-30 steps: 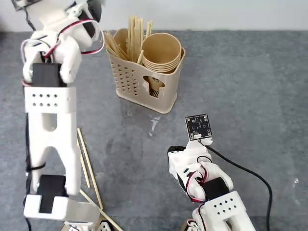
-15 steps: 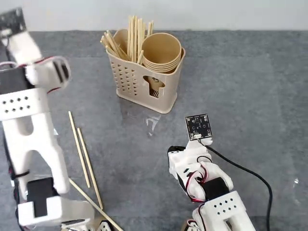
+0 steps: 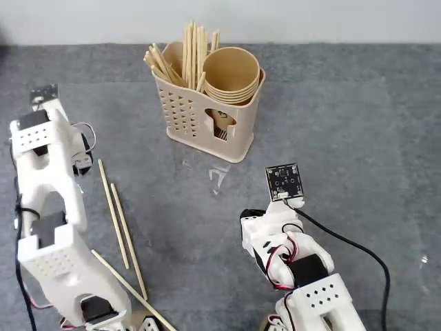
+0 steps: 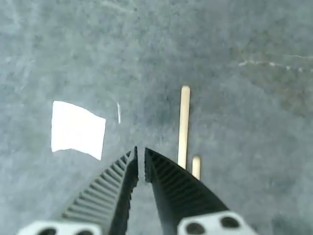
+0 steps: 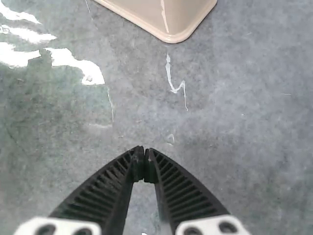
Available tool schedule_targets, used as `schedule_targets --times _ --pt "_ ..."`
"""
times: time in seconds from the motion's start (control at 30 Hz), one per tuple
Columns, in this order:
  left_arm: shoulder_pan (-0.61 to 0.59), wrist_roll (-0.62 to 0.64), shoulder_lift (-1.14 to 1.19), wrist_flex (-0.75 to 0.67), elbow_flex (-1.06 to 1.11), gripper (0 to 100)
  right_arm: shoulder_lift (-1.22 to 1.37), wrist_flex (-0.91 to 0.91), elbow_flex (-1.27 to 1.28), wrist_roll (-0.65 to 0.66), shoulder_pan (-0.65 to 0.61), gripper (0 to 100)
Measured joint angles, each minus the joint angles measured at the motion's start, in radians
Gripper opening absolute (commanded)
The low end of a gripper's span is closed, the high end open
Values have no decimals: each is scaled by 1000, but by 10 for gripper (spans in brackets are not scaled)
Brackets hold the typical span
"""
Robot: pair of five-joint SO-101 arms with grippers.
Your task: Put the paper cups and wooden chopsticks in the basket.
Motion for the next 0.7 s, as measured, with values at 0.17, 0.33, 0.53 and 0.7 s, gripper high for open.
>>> schedule_targets --times 0.17,0.33,0.53,0.7 --pt "40 37 11 -34 0 148 0 0 0 0 0 9" --pt "66 81 12 -81 23 191 0 0 0 0 0 9" --pt "69 87 12 -152 101 191 0 0 0 0 0 9" --pt "69 83 57 -226 163 191 0 0 0 0 0 9"
